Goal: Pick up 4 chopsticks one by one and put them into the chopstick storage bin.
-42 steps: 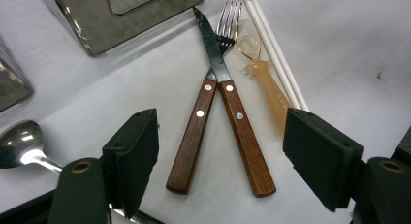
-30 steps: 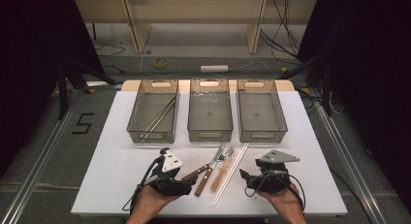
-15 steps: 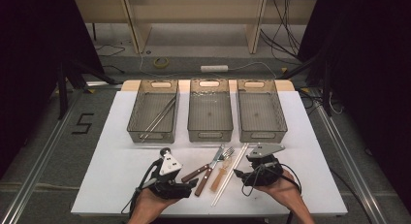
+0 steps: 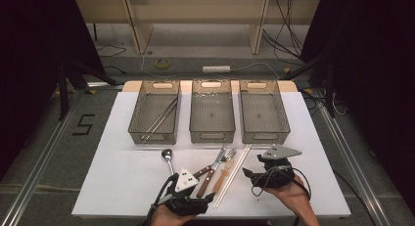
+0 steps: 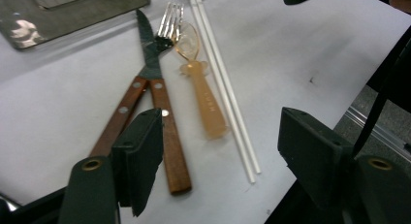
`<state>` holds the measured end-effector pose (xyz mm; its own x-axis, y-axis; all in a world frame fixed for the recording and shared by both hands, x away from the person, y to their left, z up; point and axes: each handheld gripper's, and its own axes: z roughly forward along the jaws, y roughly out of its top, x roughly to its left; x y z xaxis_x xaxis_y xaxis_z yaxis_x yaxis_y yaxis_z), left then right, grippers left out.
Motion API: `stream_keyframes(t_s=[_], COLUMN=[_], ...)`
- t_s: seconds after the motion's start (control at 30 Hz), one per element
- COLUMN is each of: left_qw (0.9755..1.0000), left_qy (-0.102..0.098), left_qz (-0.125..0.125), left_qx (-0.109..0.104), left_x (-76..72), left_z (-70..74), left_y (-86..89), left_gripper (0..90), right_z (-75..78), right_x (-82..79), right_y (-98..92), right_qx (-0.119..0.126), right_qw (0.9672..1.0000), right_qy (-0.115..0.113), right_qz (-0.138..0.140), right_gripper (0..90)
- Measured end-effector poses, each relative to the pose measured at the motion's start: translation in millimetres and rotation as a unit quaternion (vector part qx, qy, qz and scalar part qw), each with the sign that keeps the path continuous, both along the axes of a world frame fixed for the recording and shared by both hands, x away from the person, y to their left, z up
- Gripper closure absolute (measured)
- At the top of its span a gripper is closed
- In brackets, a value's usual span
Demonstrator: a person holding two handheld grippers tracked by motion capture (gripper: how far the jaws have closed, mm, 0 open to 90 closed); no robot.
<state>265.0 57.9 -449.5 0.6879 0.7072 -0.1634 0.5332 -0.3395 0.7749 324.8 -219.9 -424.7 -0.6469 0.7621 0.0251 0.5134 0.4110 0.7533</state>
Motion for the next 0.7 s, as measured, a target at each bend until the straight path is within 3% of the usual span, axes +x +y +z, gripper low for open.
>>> stream_keyframes(t_s=[0.2,0.4,0.5,0.57,0.7], left_qw=[0.9999,0.9998,0.9992,0.9995,0.9993], left_qy=[-0.004,-0.011,-0.025,-0.017,-0.018], left_qz=[-0.013,-0.009,-0.012,-0.012,-0.01], left_qx=[0.006,0.011,0.03,0.025,0.03], left_x=[-6.9,-8.3,-11.0,-11.3,-12.4], left_z=[-11.1,-19.8,-26.4,-28.5,-31.5], left_y=[-20.4,-34.7,-41.7,-44.5,-46.8], left_gripper=[39.2,46.8,50.7,52.5,56.0], right_z=[0.5,0.0,-0.7,-0.8,-1.2], right_x=[-5.9,-12.4,-14.4,-15.5,-17.1], right_y=[-8.2,-13.9,-16.6,-18.1,-19.5], right_qx=[0.008,0.011,0.011,0.011,0.012], right_qw=[0.9999,0.9998,0.9997,0.9997,0.9997], right_qy=[-0.007,-0.008,-0.008,-0.007,-0.005], right_qz=[-0.012,-0.017,-0.018,-0.021,-0.021], right_gripper=[30.2,30.2,30.2,30.2,30.2])
